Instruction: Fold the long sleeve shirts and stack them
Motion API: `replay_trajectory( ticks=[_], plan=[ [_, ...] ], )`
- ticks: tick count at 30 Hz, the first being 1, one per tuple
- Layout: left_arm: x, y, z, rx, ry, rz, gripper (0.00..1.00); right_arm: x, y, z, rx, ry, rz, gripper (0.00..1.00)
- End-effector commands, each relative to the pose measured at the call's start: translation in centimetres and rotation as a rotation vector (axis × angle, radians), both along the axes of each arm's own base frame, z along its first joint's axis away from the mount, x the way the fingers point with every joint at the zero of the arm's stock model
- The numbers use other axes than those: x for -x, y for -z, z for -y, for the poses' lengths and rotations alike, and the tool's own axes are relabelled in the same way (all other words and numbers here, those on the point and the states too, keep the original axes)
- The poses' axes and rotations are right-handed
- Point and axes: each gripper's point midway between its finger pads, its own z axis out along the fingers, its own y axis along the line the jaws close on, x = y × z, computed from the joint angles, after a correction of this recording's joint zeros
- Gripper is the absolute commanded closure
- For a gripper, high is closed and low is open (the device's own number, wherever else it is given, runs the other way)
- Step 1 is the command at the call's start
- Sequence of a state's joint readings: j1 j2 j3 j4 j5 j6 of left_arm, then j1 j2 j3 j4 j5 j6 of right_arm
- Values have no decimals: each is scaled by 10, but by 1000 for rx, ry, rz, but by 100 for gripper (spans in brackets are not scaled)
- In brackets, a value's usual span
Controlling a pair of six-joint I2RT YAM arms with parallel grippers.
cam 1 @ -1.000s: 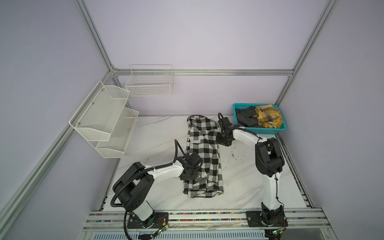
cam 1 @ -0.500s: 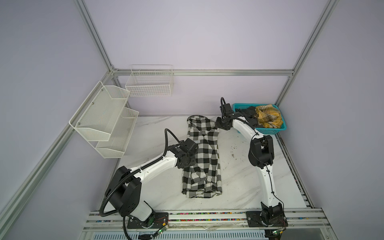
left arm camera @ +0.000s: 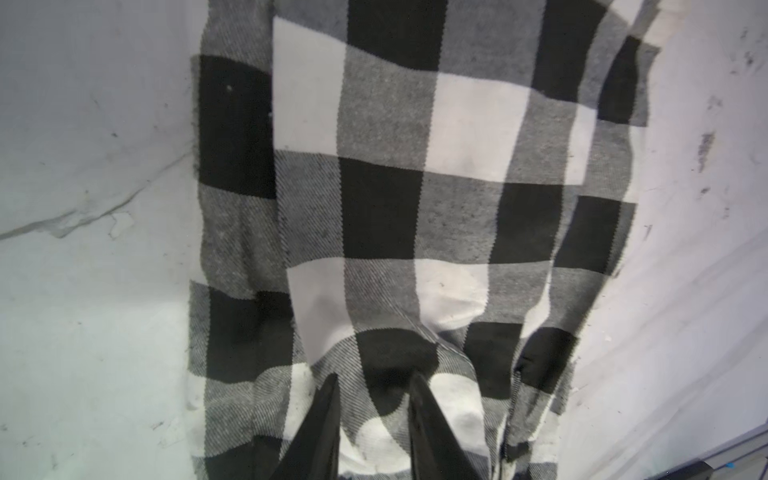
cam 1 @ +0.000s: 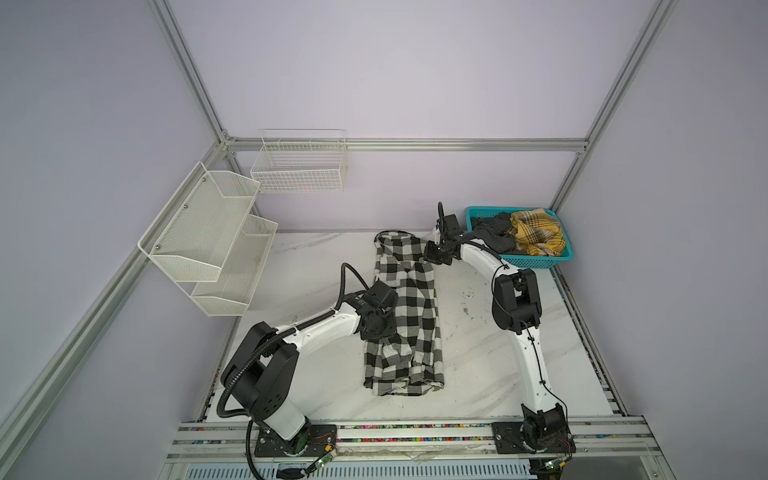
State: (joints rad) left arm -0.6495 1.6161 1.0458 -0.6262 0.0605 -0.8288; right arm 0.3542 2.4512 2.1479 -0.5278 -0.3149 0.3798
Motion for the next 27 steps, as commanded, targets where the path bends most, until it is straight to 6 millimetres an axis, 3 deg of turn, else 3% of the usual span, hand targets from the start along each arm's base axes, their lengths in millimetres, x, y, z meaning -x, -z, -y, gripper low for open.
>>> replay_trajectory(
  ticks=[1, 3, 6, 12, 15, 17, 19, 21, 24, 27],
  plan=[
    [10, 25, -7, -35, 17, -48, 72, -9, -21, -37, -189, -80, 45, 100],
    [16, 35, -7, -49, 23, -74, 73, -12, -22, -49, -268, -88, 29, 100],
    [23, 42, -9, -66, 28, -98, 74, -19, -4, -54, -302, -66, -8, 100],
    [22, 25, -18, -94, 13, -68, 73, -23, 50, -38, -236, 11, -72, 100],
    [19, 14, -17, -95, 21, -52, 73, -20, 61, -30, -200, 32, -83, 93],
    [16, 9, -18, -106, 22, -39, 72, -18, 56, -27, -194, 39, -80, 85],
    [14, 5, -19, -115, 28, -28, 72, -19, 38, -25, -195, 43, -53, 80],
    [13, 2, -20, -127, 31, -19, 71, -20, 6, -22, -197, 48, -5, 65],
    [8, -4, -20, -135, 35, -5, 71, -17, -28, -14, -165, 58, 29, 54],
    [2, -16, -16, -119, 34, 22, 71, -5, -41, -1, -89, 69, 24, 44]
  ],
)
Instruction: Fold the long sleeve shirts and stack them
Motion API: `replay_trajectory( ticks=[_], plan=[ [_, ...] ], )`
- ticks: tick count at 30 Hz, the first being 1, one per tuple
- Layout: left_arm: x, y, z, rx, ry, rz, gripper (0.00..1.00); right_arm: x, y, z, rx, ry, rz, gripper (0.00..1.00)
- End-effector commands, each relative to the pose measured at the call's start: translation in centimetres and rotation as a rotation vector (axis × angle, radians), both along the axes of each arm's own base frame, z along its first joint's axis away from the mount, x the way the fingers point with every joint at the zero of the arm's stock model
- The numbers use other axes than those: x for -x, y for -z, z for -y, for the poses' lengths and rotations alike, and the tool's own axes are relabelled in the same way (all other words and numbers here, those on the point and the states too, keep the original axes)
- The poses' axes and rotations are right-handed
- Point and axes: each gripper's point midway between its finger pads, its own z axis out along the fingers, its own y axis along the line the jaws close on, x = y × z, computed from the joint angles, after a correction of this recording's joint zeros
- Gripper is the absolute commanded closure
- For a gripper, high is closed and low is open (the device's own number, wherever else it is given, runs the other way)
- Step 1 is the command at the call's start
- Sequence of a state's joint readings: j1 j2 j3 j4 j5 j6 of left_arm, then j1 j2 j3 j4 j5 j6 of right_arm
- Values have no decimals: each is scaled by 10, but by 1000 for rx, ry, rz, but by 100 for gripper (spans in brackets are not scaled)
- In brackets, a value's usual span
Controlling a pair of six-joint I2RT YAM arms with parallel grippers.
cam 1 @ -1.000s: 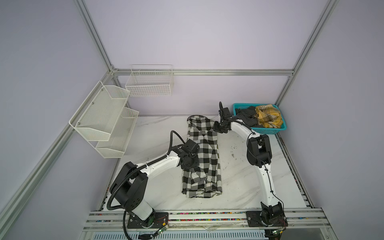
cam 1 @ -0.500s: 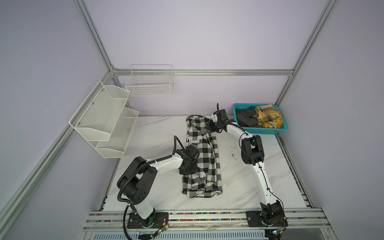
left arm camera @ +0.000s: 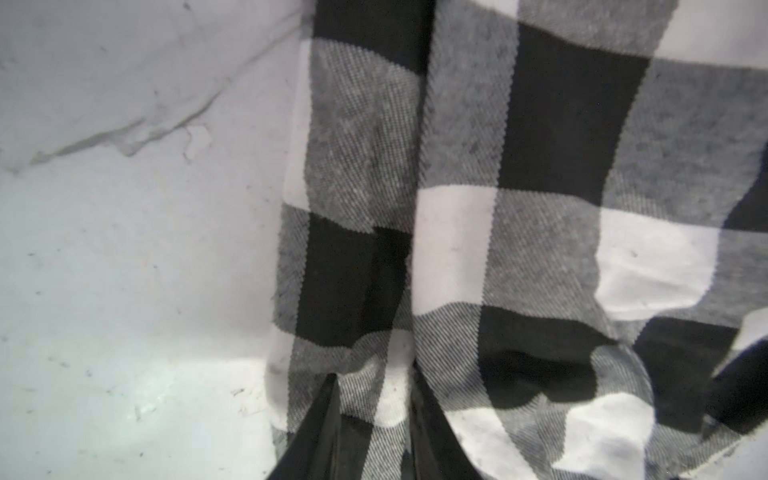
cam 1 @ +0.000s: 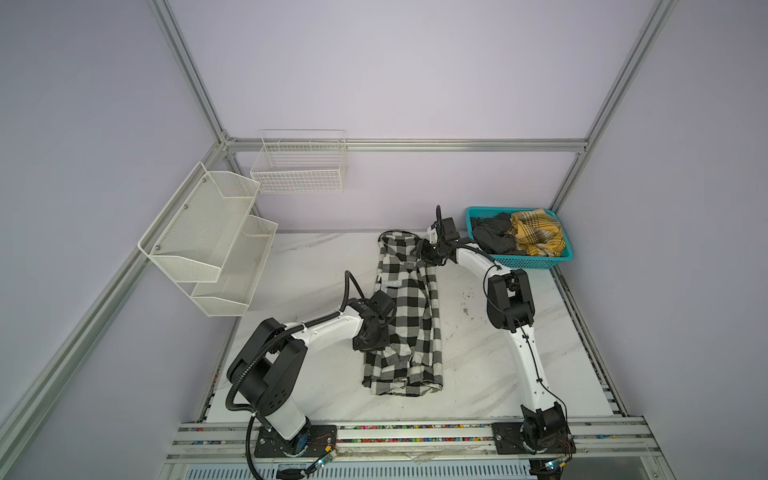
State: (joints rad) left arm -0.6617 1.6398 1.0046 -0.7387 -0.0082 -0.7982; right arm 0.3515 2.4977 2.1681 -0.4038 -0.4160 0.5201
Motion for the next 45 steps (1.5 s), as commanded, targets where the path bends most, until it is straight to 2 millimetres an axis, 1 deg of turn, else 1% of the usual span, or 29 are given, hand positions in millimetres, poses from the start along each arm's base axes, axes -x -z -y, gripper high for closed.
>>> replay_trajectory(
  ticks=[1, 4, 7, 9, 11, 13, 14, 15, 16, 18, 20, 23, 27, 32, 34, 36, 37, 39, 40, 41, 42, 43, 44, 45],
  plan=[
    [-27, -48, 16, 57, 16, 123, 70, 15, -40, 23, 106, 29, 25, 43],
    [-33, -63, 24, 96, 15, 146, 69, 38, -38, 30, 176, 12, 6, 43],
    [-37, -76, 29, 125, 25, 163, 67, 62, -31, 34, 247, 0, -9, 43],
    [-39, -80, 29, 133, 26, 174, 66, 72, -25, 38, 287, 5, -14, 44],
    [-38, -79, 25, 128, 24, 170, 66, 76, -16, 42, 299, 17, -27, 46],
    [-37, -76, 20, 127, 15, 155, 67, 69, -13, 44, 329, 17, -21, 51],
    [-35, -75, 19, 131, 8, 150, 67, 64, -15, 44, 348, 13, -11, 57],
    [-34, -75, 18, 135, 1, 148, 67, 59, -16, 42, 354, 9, -5, 69],
    [-34, -76, 18, 142, -4, 151, 67, 53, -19, 40, 354, 4, 7, 77],
    [-32, -75, 18, 149, -9, 149, 67, 45, -20, 36, 352, -1, 16, 82],
    [-32, -71, 19, 153, -11, 141, 68, 38, -11, 32, 351, -5, 13, 84],
    [-31, -63, 16, 142, -20, 123, 69, 28, 12, 32, 378, -5, -3, 88],
    [-24, -51, 15, 148, -38, 87, 69, 16, 35, 31, 384, -7, -13, 88],
    [-6, -36, 2, 127, -68, 47, 70, 8, 61, 23, 377, -33, -31, 88],
    [2, -32, -2, 129, -78, 32, 70, 8, 65, 20, 367, -44, -42, 88],
    [7, -32, -5, 131, -76, 32, 70, 10, 58, 15, 347, -63, -37, 86],
    [7, -35, -7, 130, -76, 41, 69, 11, 51, 12, 335, -72, -30, 83],
    [2, -48, -9, 144, -79, 75, 65, 13, 19, 6, 307, -84, 14, 70],
    [-2, -54, -10, 153, -82, 90, 64, 15, -2, 2, 296, -86, 43, 63],
    [-6, -59, -10, 159, -84, 101, 64, 18, -21, 1, 299, -84, 65, 58],
    [-11, -63, -9, 169, -85, 112, 63, 23, -37, 2, 308, -77, 79, 55],
    [-15, -80, -7, 203, -81, 150, 63, 30, -54, 4, 320, -71, 89, 53],
    [-19, -85, -4, 217, -75, 157, 63, 39, -66, 6, 334, -69, 94, 53],
    [-22, -89, -1, 230, -65, 161, 62, 49, -73, 7, 348, -69, 93, 52]
  ],
)
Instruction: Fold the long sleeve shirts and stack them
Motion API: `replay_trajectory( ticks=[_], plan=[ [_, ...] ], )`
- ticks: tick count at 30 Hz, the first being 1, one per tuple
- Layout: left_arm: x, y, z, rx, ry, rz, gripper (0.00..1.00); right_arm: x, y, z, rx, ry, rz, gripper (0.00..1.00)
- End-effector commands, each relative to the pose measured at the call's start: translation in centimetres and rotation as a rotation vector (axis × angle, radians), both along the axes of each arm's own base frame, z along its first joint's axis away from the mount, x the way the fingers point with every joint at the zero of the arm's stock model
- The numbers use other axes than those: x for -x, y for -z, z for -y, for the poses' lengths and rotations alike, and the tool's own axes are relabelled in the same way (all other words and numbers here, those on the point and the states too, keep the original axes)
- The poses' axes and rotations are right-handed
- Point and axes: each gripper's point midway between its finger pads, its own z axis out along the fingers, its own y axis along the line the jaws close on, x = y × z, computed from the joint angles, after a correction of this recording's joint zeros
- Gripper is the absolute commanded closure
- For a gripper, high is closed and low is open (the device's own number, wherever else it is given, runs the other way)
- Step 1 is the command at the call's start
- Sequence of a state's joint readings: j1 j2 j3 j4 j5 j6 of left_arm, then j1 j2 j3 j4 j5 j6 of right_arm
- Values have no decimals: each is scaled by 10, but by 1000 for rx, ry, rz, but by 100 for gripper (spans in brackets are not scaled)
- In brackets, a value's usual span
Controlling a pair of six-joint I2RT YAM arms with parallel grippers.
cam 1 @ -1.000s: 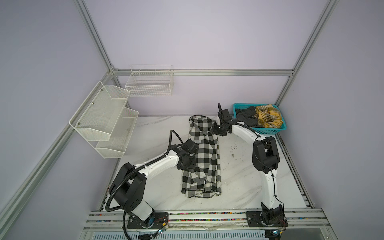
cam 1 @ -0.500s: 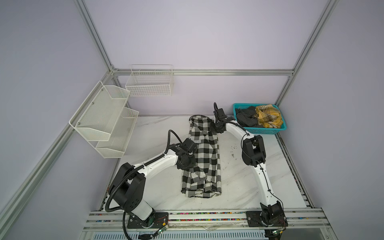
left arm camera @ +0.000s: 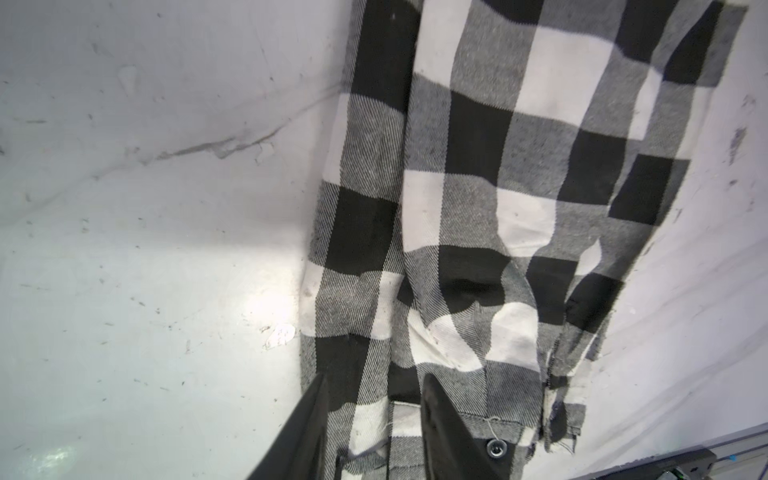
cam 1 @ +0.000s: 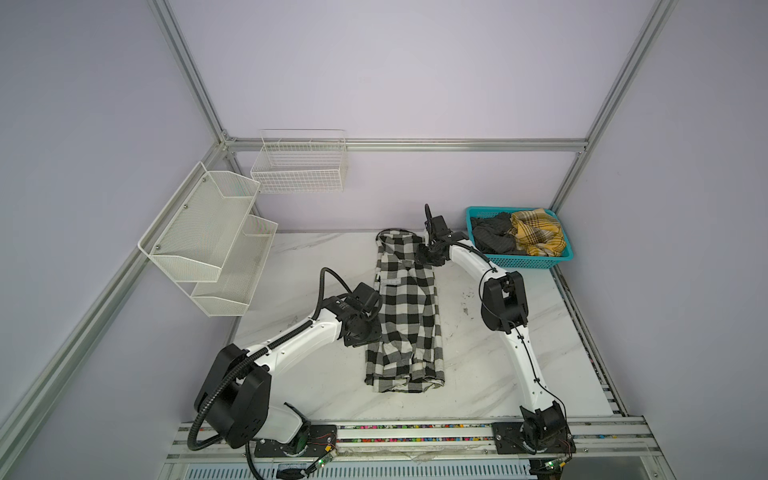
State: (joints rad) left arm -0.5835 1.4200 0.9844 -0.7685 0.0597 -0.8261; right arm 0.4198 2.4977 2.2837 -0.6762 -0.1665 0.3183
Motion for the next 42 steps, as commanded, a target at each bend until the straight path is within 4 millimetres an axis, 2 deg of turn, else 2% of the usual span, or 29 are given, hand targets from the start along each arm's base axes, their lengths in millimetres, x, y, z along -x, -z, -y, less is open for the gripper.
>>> replay_trajectory(
  ticks=[1, 4, 7, 10, 12, 15, 18, 19, 23, 26, 31, 35, 42],
  plan=[
    [-19, -31, 16, 77, 34, 65, 61, 39, -84, 1, 30, -15, 74, 51],
    [-21, -19, 26, 83, 75, 22, 62, 87, -93, 6, 85, 9, 60, 50],
    [-13, -11, 20, 59, 84, -8, 57, 144, -94, 13, 85, 44, 15, 45],
    [0, -7, 6, 50, 80, -19, 47, 205, -86, 19, 49, 65, -34, 37],
    [11, -6, -6, 67, 60, -28, 44, 243, -71, 29, 23, 86, -101, 33],
    [27, 8, -23, 75, 6, -86, 45, 284, -62, 40, -17, 104, -158, 33],
    [43, 23, -31, 93, -46, -146, 44, 311, -55, 46, -53, 88, -210, 32],
    [47, 29, -31, 100, -56, -160, 44, 318, -59, 46, -80, 74, -210, 32],
    [63, 49, -36, 114, -126, -221, 48, 348, -35, 53, -84, 30, -312, 34],
    [69, 55, -33, 170, -163, -219, 49, 362, -27, 63, -85, 27, -318, 36],
    [79, 68, -31, 216, -196, -249, 52, 382, -12, 65, -147, 23, -369, 44],
    [86, 74, -28, 245, -194, -268, 52, 388, -9, 60, -212, 26, -377, 46],
    [82, 76, -20, 300, -188, -240, 50, 387, 8, 56, -198, 23, -414, 46]
  ],
)
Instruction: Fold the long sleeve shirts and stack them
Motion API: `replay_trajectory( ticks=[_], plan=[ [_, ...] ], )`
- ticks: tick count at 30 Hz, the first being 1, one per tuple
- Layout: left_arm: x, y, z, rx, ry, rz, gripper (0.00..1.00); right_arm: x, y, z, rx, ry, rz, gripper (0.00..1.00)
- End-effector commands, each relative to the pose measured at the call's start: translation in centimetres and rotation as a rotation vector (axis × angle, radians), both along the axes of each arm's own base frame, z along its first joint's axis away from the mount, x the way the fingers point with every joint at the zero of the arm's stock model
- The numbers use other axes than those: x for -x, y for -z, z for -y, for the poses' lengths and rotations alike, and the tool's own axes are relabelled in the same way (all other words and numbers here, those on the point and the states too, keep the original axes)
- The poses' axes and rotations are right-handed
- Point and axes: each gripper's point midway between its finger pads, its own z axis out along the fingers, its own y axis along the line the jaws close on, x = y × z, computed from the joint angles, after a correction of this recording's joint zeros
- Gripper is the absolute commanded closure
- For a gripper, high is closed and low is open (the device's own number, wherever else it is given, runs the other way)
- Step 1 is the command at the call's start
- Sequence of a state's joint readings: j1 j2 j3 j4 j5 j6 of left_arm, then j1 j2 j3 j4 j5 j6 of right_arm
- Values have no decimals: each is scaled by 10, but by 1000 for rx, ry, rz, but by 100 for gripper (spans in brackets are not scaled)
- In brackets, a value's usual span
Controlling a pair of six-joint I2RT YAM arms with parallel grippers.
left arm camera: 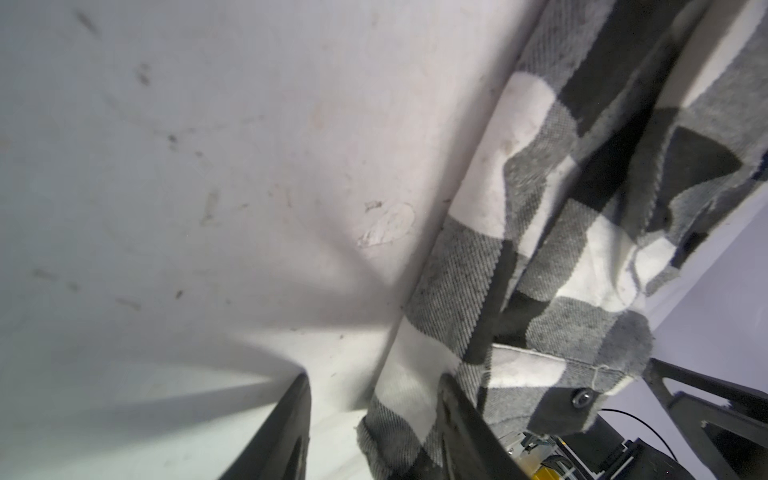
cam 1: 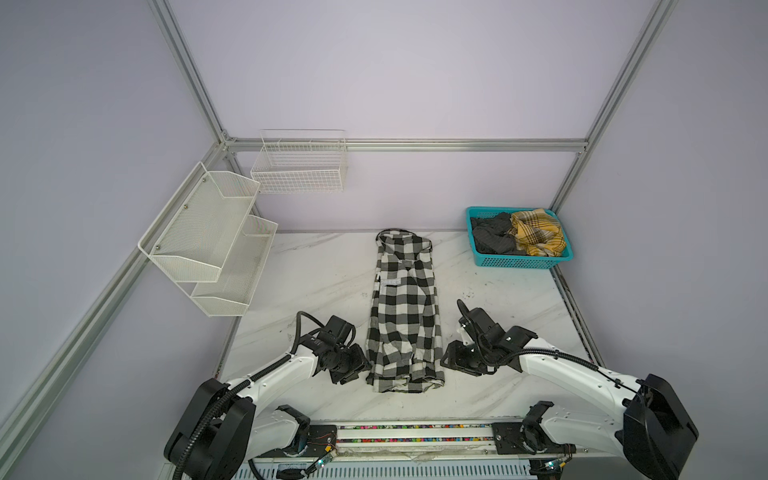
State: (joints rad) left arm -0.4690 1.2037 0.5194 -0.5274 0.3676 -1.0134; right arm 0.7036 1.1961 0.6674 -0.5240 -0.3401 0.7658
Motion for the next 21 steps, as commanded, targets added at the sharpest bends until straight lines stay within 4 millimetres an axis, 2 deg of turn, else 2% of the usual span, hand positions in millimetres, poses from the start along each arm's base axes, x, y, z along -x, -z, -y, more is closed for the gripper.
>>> replay_trajectory(
  ticks=[1, 12, 17, 21],
  plan=[
    [6, 13, 3, 24, -7, -23, 50, -2, 4, -7, -20, 9, -9, 46],
    [13, 24, 16, 37, 41, -46, 50, 0, 21, -10, -21, 19, -56, 46],
    [25, 40, 19, 13, 68, -95, 56, 5, 30, -10, -30, 26, -77, 49],
    [28, 42, 22, 6, 77, -102, 61, 6, 35, -9, -33, 34, -85, 53]
  ],
)
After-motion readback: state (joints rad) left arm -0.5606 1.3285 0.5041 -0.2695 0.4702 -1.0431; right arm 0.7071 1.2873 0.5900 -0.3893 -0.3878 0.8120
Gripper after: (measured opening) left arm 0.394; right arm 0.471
